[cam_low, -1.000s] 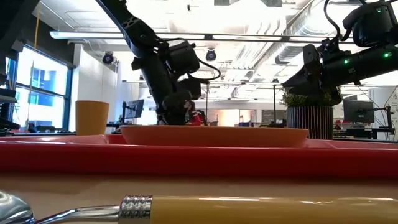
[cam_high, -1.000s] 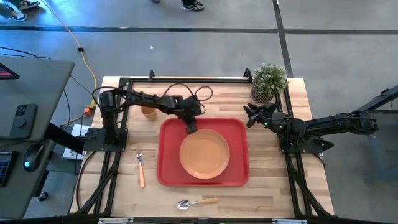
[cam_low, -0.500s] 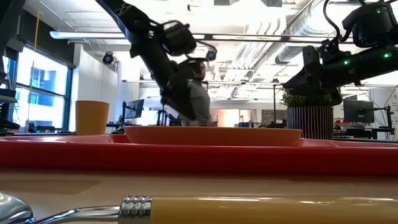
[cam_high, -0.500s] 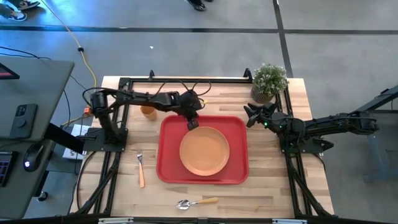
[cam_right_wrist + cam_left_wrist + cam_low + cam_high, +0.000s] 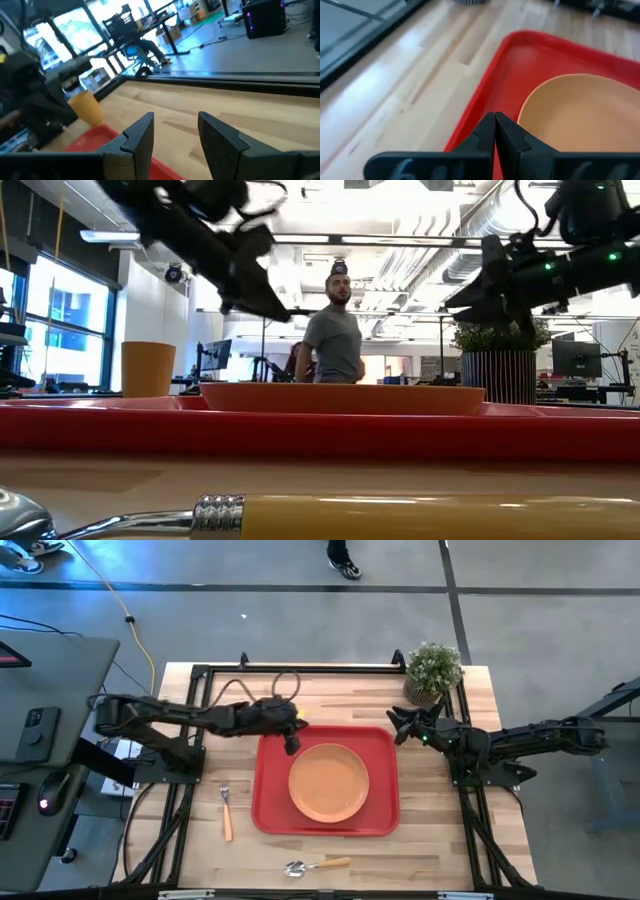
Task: Pick and place plate/cup/fork/spoon on tray
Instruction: Put the orange cup on the red tray to the top left of the orange plate
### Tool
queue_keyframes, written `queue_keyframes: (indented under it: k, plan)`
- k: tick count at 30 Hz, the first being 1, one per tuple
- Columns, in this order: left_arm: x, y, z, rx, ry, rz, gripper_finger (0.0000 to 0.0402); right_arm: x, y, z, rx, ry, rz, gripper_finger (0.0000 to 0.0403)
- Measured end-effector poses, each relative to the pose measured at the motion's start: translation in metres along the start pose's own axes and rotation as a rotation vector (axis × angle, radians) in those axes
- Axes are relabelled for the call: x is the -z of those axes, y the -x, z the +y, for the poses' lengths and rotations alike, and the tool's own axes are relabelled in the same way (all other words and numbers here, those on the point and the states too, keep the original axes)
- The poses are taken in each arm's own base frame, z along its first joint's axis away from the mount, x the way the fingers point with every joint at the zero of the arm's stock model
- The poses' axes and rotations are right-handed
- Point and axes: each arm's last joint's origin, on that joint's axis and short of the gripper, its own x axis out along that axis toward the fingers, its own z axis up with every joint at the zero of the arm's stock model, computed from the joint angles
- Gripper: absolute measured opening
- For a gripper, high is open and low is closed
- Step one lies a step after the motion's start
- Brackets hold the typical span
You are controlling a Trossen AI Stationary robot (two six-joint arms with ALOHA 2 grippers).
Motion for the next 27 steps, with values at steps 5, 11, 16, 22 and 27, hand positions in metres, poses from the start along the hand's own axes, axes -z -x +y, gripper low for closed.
queue_keyframes:
  k: [5,11,16,22,27]
  plan:
    - [0.007,0.028,-0.004,-0.025,0.007,-0.068,0.0000,0.001,-0.011,0.015,-0.013,0.032,0.054,0.0144]
    - [0.016,0.047,-0.003,-0.107,0.028,-0.115,0.0001,0.005,-0.033,0.030,0.008,0.074,0.111,0.0144]
    - [0.020,0.062,-0.003,-0.129,0.041,-0.167,0.0001,0.009,-0.052,0.046,-0.035,0.111,0.172,0.0144]
    - [0.024,0.081,0.001,-0.141,0.058,-0.202,0.0016,0.013,-0.073,0.070,-0.104,0.155,0.234,0.0144]
    - [0.027,0.093,0.006,-0.179,0.061,-0.206,0.0043,0.019,-0.088,0.089,-0.115,0.220,0.275,0.0144]
